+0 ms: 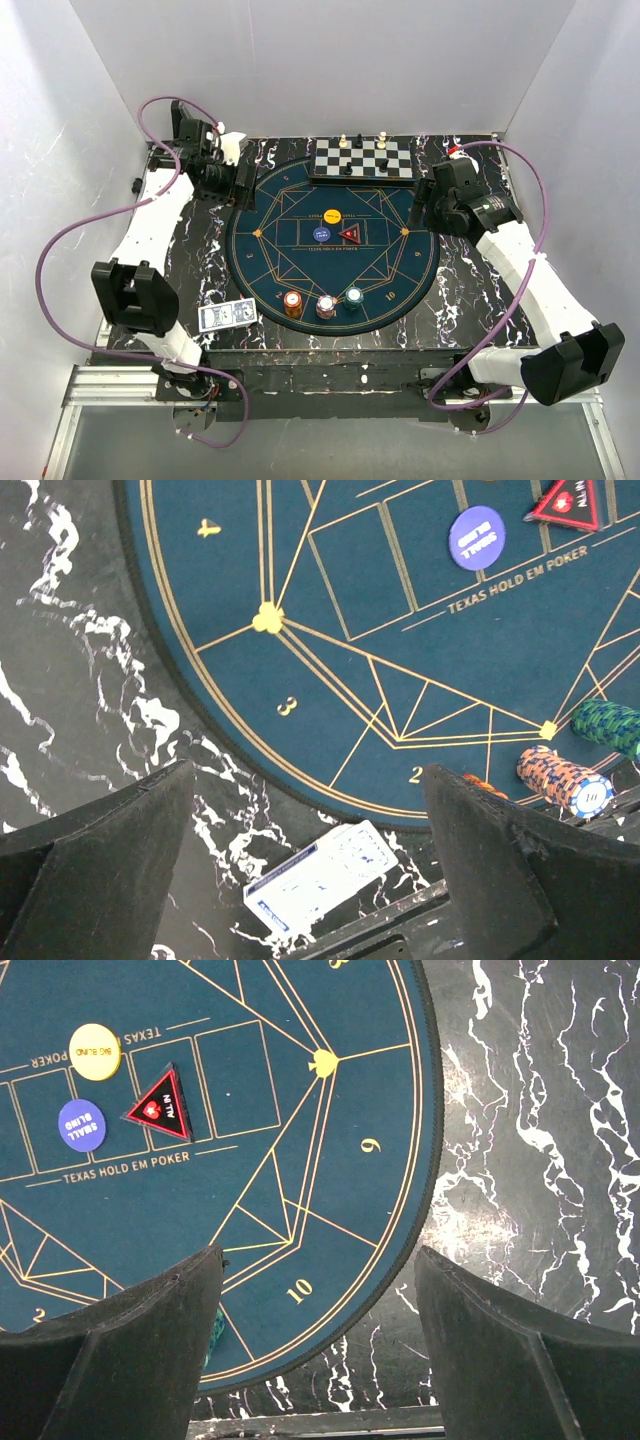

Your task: Distribute texas hold em gaming equipment

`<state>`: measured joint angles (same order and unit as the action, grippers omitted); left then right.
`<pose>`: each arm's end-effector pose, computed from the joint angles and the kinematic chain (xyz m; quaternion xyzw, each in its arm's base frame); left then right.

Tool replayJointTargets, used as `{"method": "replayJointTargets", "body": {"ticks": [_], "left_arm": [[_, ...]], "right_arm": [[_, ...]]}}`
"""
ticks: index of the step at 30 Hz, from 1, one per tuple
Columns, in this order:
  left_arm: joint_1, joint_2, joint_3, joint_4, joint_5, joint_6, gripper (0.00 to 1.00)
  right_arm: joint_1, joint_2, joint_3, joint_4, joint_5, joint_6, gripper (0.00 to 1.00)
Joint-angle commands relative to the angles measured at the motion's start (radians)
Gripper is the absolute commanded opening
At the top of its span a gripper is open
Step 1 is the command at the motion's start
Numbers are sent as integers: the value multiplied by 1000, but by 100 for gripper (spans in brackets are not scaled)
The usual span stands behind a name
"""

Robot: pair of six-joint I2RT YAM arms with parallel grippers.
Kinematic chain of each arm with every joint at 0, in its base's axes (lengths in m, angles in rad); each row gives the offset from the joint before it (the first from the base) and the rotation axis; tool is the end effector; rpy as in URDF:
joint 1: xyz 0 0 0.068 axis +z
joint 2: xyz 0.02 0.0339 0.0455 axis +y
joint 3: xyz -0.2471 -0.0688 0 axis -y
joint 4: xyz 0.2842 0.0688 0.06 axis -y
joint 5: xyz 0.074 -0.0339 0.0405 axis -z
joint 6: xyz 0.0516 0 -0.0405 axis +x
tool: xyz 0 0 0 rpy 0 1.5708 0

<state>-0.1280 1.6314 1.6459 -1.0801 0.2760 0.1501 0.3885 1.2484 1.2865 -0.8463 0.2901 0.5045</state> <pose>0.3732 -0.0622 0.3161 0.1670 0.9450 -0.1305 0.2490 0.2913 0.1033 0.3294 0.1069 0.9138 0.0380 0.3900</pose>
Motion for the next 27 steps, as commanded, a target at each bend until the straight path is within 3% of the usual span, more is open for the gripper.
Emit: {"method": "replayJointTargets", "body": {"ticks": [1, 4, 8, 15, 27], "left_arm": [[-33, 47, 93, -12, 93, 42, 98], [-85, 120, 144, -14, 106, 81, 98], [-197, 249, 221, -6, 14, 135, 98], [-297, 470, 351, 35, -6, 128, 98], [-383, 538, 253, 203, -70, 137, 98]], "right_arm": [[6, -3, 43, 24, 37, -21, 84], [6, -3, 17, 47, 37, -14, 84], [6, -1, -10, 52, 29, 3, 83], [4, -30, -41, 59, 9, 3, 80], [4, -47, -73, 65, -35, 17, 79]]}}
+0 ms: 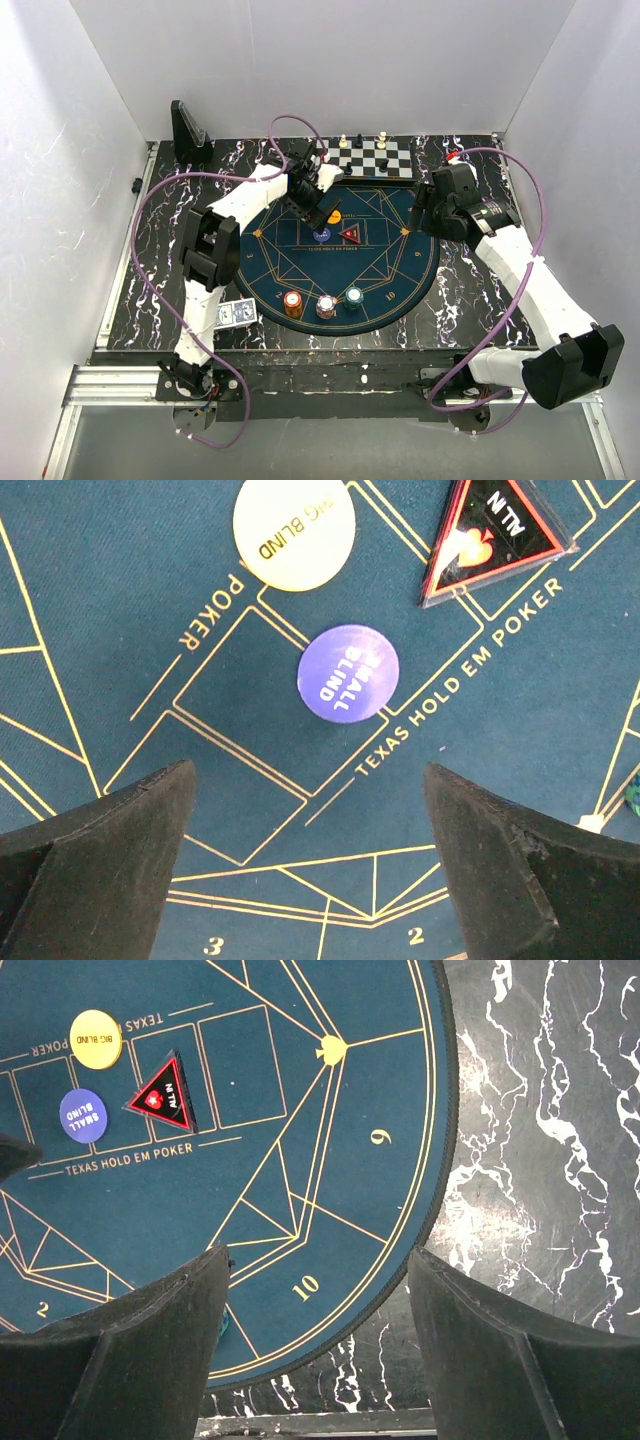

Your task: Distribute texas hold em gaming equipment

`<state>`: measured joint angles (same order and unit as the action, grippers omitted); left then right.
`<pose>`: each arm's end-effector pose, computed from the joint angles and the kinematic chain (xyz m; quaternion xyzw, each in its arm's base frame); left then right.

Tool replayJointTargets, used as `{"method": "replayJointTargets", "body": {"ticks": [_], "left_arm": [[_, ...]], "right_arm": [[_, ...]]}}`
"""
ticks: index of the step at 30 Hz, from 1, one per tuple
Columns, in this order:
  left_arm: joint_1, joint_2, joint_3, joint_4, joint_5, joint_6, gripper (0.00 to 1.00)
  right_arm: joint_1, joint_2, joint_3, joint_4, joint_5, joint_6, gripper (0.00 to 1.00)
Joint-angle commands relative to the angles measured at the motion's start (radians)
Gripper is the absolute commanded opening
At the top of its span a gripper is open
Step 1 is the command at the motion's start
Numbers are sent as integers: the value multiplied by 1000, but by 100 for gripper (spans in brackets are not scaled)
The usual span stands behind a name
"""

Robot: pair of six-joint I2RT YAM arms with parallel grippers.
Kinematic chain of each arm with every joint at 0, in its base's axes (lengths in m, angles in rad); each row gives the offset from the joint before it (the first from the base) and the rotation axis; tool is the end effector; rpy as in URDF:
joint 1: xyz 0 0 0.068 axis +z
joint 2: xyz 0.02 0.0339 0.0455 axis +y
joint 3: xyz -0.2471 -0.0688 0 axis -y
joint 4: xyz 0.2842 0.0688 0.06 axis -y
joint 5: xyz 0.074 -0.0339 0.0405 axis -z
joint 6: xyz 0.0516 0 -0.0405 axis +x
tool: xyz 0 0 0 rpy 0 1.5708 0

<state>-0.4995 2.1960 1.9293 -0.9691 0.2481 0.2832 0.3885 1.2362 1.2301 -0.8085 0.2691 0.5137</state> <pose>0.4288 -0.2484 0.1797 0.3923 0.8966 -0.1391 0.1513 0.2905 0.1041 0.3151 0.1070 0.9161 0.0473 0.3836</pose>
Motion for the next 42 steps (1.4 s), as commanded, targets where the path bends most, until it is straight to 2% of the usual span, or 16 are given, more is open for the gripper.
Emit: {"method": "replayJointTargets", "body": {"ticks": [1, 9, 22, 25, 31, 42], "left_arm": [[-16, -15, -23, 95, -58, -1, 98], [-53, 37, -18, 127, -127, 16, 98], [-102, 64, -29, 164, -124, 13, 95], [-102, 79, -24, 165, -112, 10, 91], [-103, 97, -24, 168, -102, 8, 71], [-103, 114, -46, 194, -86, -4, 64]], "right_arm": [[3, -40, -23, 29, -19, 9, 79], [3, -49, -46, 46, -27, 19, 78], [3, -27, -32, 46, -37, 14, 76], [3, -26, -30, 42, -31, 9, 74], [1, -27, -24, 34, -15, -3, 70], [1, -21, -37, 42, -28, -3, 60]]}}
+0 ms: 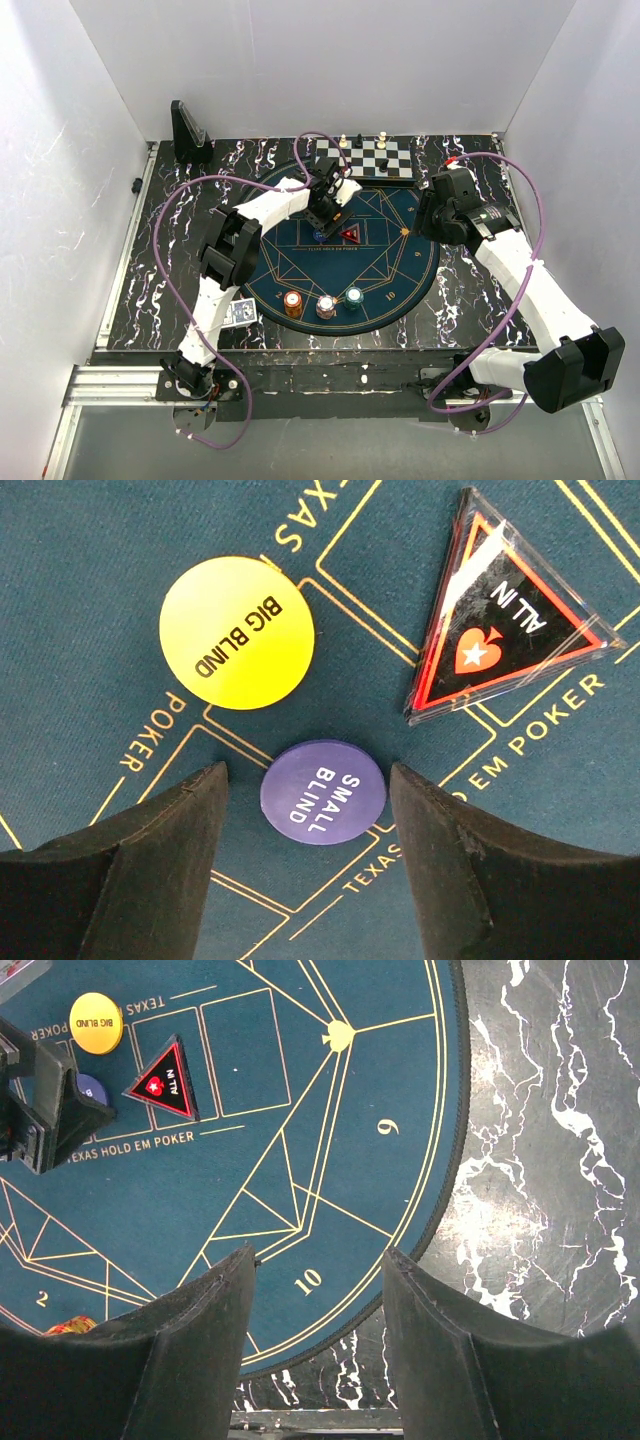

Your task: Distribute texas hold em gaming equipment

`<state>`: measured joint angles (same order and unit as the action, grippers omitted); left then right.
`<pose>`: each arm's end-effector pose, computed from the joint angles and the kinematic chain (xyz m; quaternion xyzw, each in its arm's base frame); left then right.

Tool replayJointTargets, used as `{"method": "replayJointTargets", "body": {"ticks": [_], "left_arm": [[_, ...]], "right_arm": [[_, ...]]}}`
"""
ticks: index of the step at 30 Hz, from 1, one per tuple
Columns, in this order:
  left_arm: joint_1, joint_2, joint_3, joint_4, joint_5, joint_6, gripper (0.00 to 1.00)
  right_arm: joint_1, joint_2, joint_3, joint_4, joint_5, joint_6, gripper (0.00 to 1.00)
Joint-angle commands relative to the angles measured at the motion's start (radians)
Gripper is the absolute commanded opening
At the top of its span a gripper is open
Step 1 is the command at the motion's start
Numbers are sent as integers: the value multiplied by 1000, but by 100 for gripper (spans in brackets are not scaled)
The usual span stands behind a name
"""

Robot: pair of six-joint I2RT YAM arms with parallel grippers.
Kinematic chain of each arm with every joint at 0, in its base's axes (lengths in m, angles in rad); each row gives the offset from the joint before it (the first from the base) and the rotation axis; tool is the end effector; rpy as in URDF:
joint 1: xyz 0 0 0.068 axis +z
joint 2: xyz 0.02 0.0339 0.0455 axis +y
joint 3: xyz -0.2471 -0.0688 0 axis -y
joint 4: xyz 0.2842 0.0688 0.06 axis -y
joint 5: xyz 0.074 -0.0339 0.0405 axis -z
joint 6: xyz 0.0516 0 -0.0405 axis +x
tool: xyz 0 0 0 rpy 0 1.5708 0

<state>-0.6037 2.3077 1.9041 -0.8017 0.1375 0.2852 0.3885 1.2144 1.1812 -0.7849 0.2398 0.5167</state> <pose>0.4205 -0.2986 0.1232 0.4331 0.8803 -0.0954 0.1683 0.2866 0.1041 0.3050 0.1030 0.9186 0.0595 0.3768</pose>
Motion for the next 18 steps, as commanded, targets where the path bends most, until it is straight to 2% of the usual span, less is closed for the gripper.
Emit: {"method": "replayJointTargets", "body": {"ticks": [1, 4, 7, 14, 18], "left_arm": [[1, 1, -25, 30, 27, -7, 63], [1, -10, -53, 44, 21, -3, 57], [1, -28, -86, 56, -12, 15, 43], [7, -89, -191, 81, -105, 48, 34], [51, -126, -237, 75, -154, 32, 27]], "right_arm": [[3, 0, 11, 18, 0, -3, 60], [1, -3, 2, 22, -2, 0, 58], [3, -3, -2, 24, -4, 3, 56], [3, -6, 0, 27, -7, 12, 53], [1, -6, 1, 29, -17, 16, 52]]}}
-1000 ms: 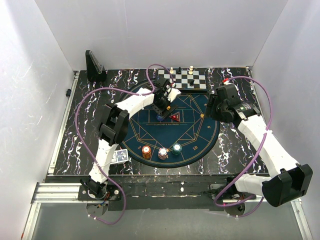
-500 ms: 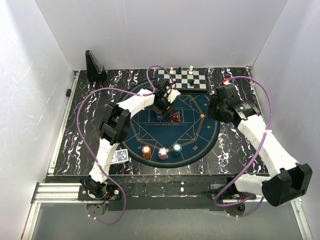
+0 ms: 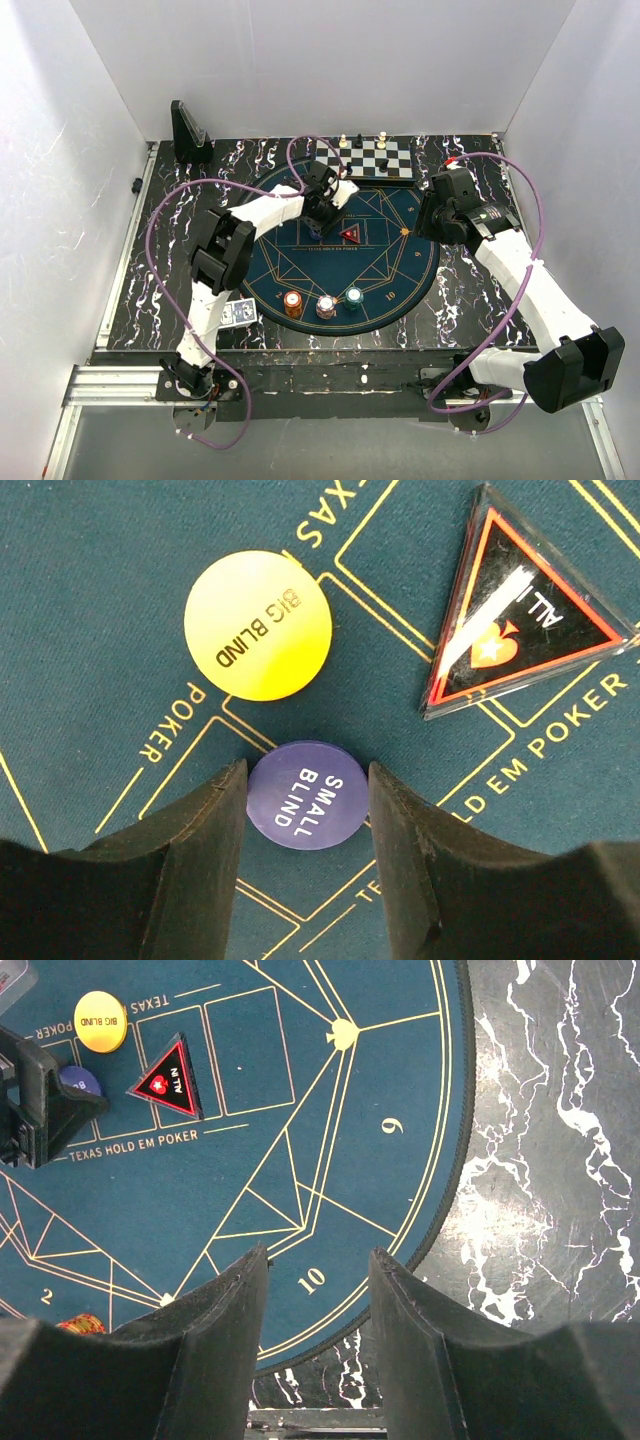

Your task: Distribute texas hold em gaming equipment

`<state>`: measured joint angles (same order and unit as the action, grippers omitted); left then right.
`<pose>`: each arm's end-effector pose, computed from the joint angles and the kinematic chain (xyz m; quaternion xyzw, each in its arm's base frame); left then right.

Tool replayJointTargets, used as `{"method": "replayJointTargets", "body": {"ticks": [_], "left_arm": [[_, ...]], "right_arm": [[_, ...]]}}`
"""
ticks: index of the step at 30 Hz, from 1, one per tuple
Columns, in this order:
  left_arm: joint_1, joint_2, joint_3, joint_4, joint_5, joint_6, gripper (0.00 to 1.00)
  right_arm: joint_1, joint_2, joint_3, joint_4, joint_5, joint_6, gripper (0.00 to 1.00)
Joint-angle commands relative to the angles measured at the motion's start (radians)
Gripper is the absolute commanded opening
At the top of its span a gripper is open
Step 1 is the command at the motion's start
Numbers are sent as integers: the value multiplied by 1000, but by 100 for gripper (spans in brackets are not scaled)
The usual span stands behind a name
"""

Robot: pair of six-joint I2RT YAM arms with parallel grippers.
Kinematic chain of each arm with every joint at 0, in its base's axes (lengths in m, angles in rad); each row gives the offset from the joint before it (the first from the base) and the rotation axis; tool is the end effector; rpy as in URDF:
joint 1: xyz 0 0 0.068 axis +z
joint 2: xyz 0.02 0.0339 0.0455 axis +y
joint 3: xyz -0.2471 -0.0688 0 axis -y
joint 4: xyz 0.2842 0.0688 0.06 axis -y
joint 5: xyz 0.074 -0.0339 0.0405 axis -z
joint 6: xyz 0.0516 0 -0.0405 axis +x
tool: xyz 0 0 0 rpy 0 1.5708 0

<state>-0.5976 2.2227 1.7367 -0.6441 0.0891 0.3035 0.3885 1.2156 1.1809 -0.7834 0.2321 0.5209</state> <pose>0.4130 -0.2867 0.1168 0.4333 0.8733 -0.0750 0.2096 0.2869 0.1046 0.3046 0.1036 0.9189 0.0636 0.3753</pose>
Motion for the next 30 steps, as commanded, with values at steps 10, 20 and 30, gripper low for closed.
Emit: {"method": "replayJointTargets", "body": {"ticks": [10, 20, 30], "left_arm": [[215, -196, -204, -138, -95, 5, 23], [378, -391, -387, -146, -112, 66, 22], [492, -468, -509, -83, -155, 129, 21]], "right_arm": [[3, -18, -17, 38, -23, 16, 50], [3, -4, -21, 52, -56, 22, 49], [16, 5, -12, 53, -71, 22, 48]]}}
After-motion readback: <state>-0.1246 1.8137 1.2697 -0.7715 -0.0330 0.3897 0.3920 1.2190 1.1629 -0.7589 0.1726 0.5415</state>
